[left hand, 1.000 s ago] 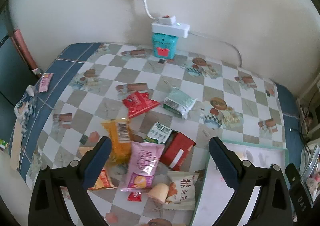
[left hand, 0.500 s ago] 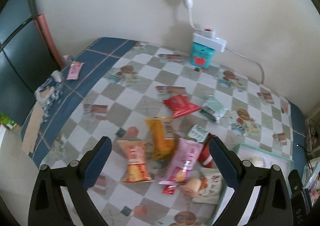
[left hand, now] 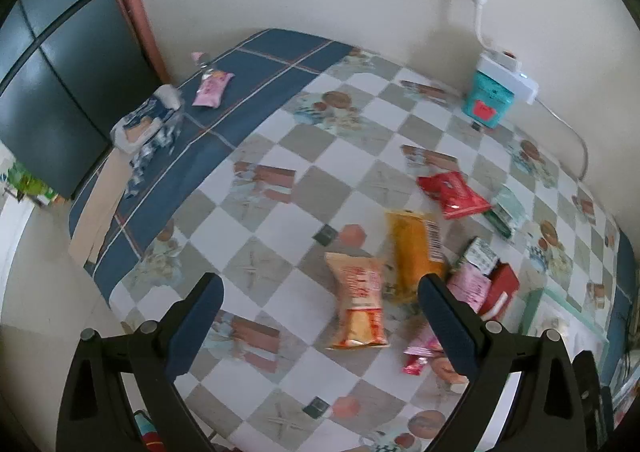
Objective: Organize snacks
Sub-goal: 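Move both tools back toward the snack pile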
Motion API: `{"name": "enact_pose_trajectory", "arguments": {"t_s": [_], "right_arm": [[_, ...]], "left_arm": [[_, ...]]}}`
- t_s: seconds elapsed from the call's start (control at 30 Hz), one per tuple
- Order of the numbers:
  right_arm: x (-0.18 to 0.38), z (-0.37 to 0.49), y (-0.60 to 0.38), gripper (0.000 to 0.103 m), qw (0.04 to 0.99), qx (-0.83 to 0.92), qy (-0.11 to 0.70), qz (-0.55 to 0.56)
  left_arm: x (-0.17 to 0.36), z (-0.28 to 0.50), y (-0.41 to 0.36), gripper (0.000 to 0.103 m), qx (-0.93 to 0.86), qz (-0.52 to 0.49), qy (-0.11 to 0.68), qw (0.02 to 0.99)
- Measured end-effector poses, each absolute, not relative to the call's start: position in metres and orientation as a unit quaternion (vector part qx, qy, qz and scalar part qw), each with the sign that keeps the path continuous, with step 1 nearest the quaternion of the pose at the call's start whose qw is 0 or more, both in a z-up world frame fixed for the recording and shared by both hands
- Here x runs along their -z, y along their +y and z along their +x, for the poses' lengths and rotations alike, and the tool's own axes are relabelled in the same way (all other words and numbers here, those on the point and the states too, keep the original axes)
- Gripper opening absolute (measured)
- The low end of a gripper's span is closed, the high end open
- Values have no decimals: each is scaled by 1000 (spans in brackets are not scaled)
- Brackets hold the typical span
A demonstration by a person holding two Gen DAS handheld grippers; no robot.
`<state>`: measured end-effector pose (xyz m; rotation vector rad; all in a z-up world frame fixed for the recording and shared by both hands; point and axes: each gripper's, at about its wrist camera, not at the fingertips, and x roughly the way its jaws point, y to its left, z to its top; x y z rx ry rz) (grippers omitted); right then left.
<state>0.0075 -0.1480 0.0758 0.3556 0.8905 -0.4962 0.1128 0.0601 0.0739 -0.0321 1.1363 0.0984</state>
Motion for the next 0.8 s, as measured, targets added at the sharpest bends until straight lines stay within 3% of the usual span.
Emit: {"name": "enact_pose_trajectory", "arguments": {"t_s": [0.4,0.8], "right_arm": [[-44,33,-118,103,841,201,472,174],[20,43,-136,103,781,195,551,220]], "left_arm": [[-54,129,105,98,-60,-53,567,820],[1,145,82,98,-49,-10,631,774]]}}
